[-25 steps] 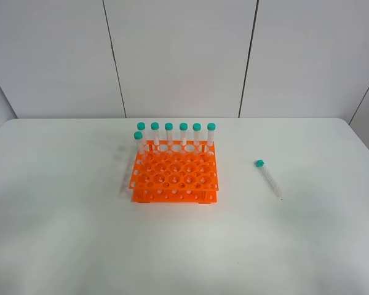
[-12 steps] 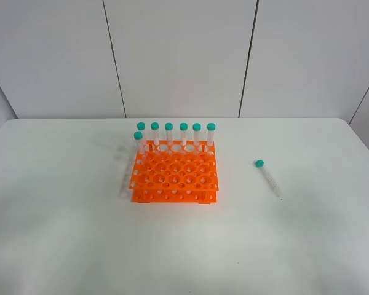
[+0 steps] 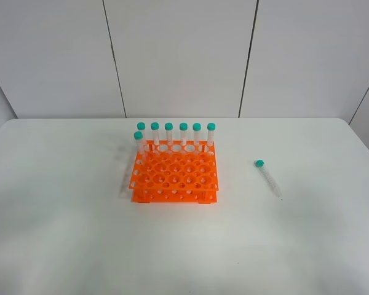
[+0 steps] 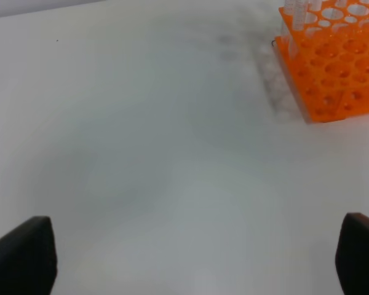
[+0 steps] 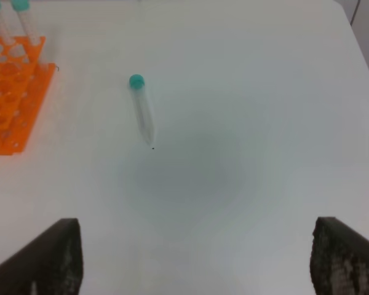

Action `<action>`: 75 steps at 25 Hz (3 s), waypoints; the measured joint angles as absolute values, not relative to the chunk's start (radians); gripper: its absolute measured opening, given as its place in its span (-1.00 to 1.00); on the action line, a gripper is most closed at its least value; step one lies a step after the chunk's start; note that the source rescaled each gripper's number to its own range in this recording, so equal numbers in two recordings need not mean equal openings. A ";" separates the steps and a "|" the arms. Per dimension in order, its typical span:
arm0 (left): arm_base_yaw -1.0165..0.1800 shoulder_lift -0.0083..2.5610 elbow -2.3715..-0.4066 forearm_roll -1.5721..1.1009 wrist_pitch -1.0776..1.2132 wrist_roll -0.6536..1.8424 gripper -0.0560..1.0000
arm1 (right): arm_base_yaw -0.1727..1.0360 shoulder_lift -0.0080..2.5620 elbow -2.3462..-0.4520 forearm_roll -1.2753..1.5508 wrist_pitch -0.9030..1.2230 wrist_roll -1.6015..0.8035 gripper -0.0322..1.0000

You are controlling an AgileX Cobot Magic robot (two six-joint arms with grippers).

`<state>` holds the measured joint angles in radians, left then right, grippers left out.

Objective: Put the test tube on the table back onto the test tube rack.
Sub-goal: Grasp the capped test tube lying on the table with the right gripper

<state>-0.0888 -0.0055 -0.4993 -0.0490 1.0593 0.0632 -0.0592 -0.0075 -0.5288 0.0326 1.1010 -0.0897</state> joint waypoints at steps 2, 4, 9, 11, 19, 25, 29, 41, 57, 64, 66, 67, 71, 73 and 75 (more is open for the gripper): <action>-0.089 -0.005 -0.499 -0.049 1.059 0.063 1.00 | -0.059 -0.008 -0.529 0.033 1.101 -0.090 1.00; -0.089 -0.005 -0.499 -0.049 1.059 0.063 1.00 | -0.059 -0.008 -0.529 0.033 1.101 -0.090 1.00; -0.089 -0.005 -0.499 -0.049 1.059 0.063 1.00 | -0.059 -0.008 -0.529 0.034 1.100 -0.090 1.00; -0.089 -0.005 -0.499 -0.049 1.059 0.063 1.00 | -0.059 -0.008 -0.529 0.036 1.100 -0.090 1.00; -0.089 -0.005 -0.499 -0.049 1.059 0.063 1.00 | -0.059 -0.008 -0.529 0.033 1.103 -0.089 1.00; -0.089 -0.005 -0.499 -0.049 1.059 0.064 1.00 | -0.059 0.107 -0.600 0.064 1.101 -0.090 1.00; -0.089 -0.005 -0.499 -0.049 1.059 0.064 1.00 | -0.059 0.273 -0.691 0.095 1.038 -0.139 1.00; -0.089 -0.005 -0.499 -0.049 1.059 0.064 1.00 | -0.059 0.945 -0.925 0.228 0.940 -0.345 1.00; -0.089 -0.005 -0.499 -0.049 1.059 0.064 1.00 | -0.055 1.611 -1.053 0.296 0.734 -0.453 1.00; -0.089 -0.005 -0.499 -0.049 1.059 0.064 1.00 | 0.052 1.818 -1.138 0.271 0.696 -0.452 1.00; -0.089 -0.005 -0.499 -0.049 1.059 0.064 1.00 | 0.071 1.874 -1.172 0.242 0.690 -0.418 1.00; -0.089 -0.005 -0.499 -0.049 1.059 0.064 1.00 | 0.073 1.895 -1.188 0.232 0.689 -0.392 1.00; -0.089 -0.005 -0.499 -0.049 1.059 0.064 1.00 | 0.078 1.975 -1.232 0.196 0.682 -0.331 1.00; -0.089 -0.005 -0.499 -0.049 1.059 0.064 1.00 | 0.078 2.003 -1.239 0.196 0.681 -0.321 1.00; -0.089 -0.005 -0.499 -0.049 1.059 0.064 1.00 | 0.078 2.024 -1.242 0.196 0.681 -0.313 1.00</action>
